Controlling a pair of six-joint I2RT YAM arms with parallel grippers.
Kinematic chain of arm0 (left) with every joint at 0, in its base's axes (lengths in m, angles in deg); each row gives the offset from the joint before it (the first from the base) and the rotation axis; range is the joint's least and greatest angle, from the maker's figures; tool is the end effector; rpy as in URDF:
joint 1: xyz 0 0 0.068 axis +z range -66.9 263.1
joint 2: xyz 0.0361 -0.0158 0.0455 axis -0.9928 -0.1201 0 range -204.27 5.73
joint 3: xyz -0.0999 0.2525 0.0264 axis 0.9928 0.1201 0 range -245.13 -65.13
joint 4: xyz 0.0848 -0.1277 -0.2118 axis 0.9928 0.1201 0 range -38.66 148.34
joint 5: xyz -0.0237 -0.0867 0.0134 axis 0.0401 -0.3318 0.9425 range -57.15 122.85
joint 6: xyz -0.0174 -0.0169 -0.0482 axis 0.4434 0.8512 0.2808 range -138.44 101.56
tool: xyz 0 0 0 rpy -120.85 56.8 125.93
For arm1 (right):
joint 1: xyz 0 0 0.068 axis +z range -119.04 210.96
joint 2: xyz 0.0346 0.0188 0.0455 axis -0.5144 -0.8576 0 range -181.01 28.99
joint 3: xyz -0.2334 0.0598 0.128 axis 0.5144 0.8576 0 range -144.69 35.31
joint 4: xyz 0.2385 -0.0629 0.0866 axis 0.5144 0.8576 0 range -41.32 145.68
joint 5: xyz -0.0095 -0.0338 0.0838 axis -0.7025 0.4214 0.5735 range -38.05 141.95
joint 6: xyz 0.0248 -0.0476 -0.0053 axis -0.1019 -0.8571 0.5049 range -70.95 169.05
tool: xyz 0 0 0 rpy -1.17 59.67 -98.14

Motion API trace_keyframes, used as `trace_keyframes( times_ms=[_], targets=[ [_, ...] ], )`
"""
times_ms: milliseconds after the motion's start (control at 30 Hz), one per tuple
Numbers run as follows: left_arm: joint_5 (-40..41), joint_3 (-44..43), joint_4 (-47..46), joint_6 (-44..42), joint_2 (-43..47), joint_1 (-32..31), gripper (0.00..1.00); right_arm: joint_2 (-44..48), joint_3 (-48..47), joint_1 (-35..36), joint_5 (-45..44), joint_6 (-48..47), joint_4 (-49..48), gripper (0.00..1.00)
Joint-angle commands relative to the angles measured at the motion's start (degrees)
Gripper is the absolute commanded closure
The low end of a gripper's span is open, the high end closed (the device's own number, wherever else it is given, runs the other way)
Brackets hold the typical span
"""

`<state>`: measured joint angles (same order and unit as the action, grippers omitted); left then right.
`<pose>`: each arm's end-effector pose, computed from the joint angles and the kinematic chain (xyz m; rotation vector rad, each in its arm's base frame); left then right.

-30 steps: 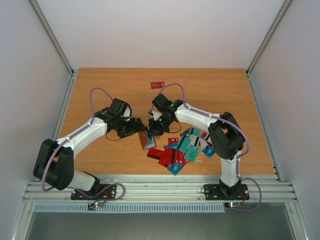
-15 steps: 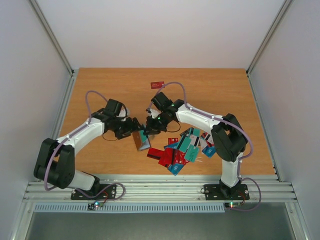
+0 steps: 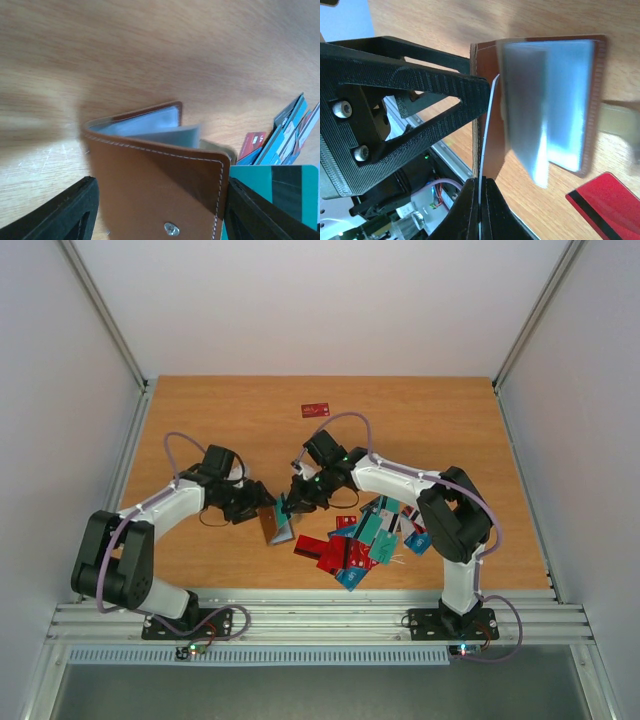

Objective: Put the credit cards into the card holder

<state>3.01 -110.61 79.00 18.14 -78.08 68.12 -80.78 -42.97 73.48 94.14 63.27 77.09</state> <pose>0.2500 -0.0852 0.1752 -0.3743 2.8213 -0.9444 0.2786 0.2879 0.1983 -0.9481 2.5941 1.2834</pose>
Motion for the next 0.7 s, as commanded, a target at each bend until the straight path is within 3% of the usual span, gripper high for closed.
trace_keyframes(
  times_ms=[0,167,367,667],
  targets=[
    [-1.42,2.66,-2.87,-1.42,0.11,0.47,0.33,-1.17,1.72,1.08,4.69,4.05,-8.57,0.99],
    [-2.0,3.92,-4.36,-1.35,0.54,0.81,0.37,-2.09,2.35,1.64,5.35,5.3,-10.9,0.99],
    [-4.21,5.04,-5.58,-0.91,1.63,0.96,0.24,-2.82,4.69,1.64,7.72,11.1,-19.38,0.99],
    [-7.56,8.89,-9.32,0.31,4.72,1.0,0.19,-3.9,5.15,2.51,8.4,14.89,-24.9,0.99]
  ],
)
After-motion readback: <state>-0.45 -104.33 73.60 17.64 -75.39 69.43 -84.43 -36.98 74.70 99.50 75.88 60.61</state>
